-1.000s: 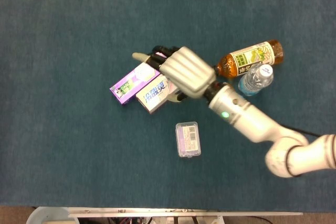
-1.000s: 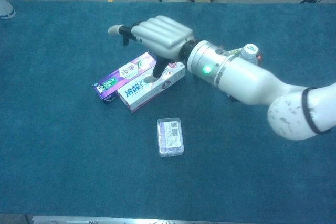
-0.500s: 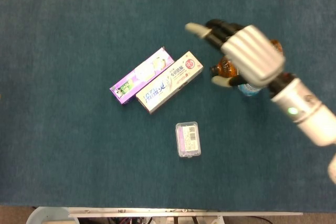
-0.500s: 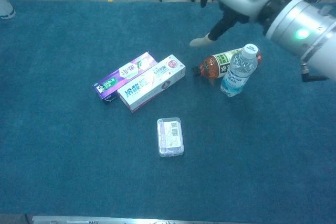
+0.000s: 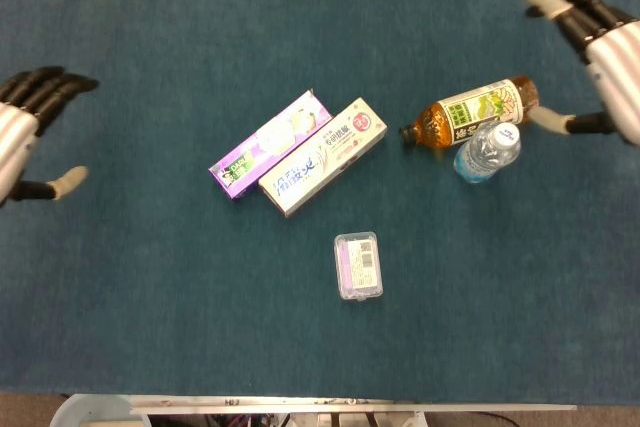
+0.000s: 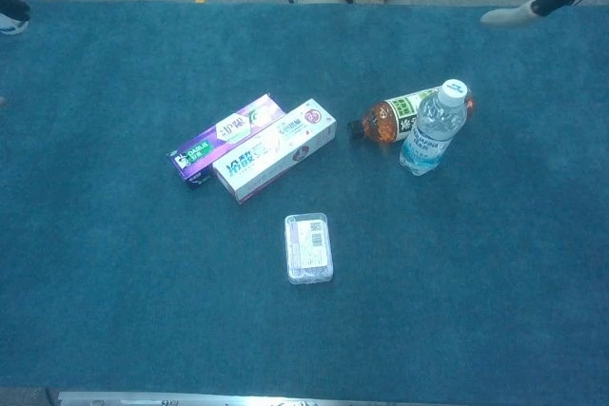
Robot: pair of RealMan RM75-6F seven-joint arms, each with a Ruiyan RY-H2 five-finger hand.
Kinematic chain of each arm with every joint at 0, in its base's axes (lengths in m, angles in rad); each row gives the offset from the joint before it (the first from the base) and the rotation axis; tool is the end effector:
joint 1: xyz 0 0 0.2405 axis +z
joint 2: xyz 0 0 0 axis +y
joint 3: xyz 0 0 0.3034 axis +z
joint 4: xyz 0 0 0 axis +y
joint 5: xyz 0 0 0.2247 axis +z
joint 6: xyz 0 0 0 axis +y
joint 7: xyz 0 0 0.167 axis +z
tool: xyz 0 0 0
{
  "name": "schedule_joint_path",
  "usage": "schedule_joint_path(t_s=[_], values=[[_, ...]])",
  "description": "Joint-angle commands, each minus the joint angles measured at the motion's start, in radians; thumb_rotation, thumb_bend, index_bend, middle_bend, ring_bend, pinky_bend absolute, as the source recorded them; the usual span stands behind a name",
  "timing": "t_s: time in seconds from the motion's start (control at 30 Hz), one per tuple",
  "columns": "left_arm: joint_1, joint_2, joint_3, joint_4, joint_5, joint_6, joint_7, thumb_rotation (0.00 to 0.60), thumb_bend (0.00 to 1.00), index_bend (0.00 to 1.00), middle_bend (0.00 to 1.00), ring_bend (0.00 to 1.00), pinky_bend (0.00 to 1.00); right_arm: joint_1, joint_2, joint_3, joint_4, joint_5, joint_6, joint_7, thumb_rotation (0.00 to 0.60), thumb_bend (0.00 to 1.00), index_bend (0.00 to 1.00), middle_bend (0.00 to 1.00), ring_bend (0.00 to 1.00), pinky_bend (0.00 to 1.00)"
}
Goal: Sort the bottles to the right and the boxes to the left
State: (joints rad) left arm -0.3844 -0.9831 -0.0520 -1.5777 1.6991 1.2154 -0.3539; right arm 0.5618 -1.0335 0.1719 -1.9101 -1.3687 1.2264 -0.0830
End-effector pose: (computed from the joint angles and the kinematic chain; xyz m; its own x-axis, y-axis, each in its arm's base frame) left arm -0.2944 0.3022 0.1683 0.3433 0.2085 0.9158 0.8914 -0.3796 -0.2477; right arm -0.1745 -0.3448 0.1525 0.2882 -0.0420 0.9566 -0.8804 -0.4044 0.2475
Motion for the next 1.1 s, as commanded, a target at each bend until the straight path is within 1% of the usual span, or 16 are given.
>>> schedule_joint_path(t_s=[0.03,0.17,0.37,0.53,0.73,0.83,1.1], values=[[-0.037,-0.011,-0.005,-0.019,-0.001,-0.040,0.004,0.600,0.24,0.12,0.16,0.10,0.15,-0.023,0.020,0.007,0.012,0.004,0.017,0.035,0.600,0.01,0.10,0.30,0.19,0.41],[-0.090,-0.023,-0.007,-0.041,-0.017,-0.118,0.025,0.600,0.24,0.11,0.14,0.10,0.14,-0.045,0.041,0.013,0.030,0.009,0.029,0.074,0.600,0.01,0.10,0.30,0.19,0.41],[-0.160,-0.067,-0.011,-0.070,-0.051,-0.222,0.092,0.600,0.24,0.10,0.13,0.10,0.14,-0.075,0.061,0.020,0.057,0.017,0.043,0.128,0.600,0.01,0.10,0.30,0.19,0.41],[-0.199,-0.131,-0.011,-0.073,-0.083,-0.276,0.190,0.600,0.24,0.09,0.13,0.10,0.14,-0.091,0.068,0.019,0.076,0.011,0.041,0.156,0.600,0.01,0.10,0.30,0.19,0.41],[-0.228,-0.207,0.001,-0.059,-0.140,-0.340,0.258,0.600,0.24,0.07,0.12,0.10,0.14,-0.103,0.071,0.019,0.093,-0.001,0.040,0.173,0.600,0.01,0.10,0.30,0.19,0.41],[-0.229,-0.249,0.002,-0.048,-0.179,-0.349,0.287,0.600,0.24,0.06,0.11,0.10,0.14,-0.108,0.072,0.019,0.101,-0.002,0.038,0.179,0.600,0.01,0.10,0.30,0.19,0.41],[-0.223,-0.351,0.005,-0.014,-0.251,-0.332,0.383,0.600,0.24,0.06,0.11,0.10,0.14,-0.126,0.078,0.020,0.114,-0.014,0.041,0.212,0.600,0.01,0.10,0.30,0.19,0.41]])
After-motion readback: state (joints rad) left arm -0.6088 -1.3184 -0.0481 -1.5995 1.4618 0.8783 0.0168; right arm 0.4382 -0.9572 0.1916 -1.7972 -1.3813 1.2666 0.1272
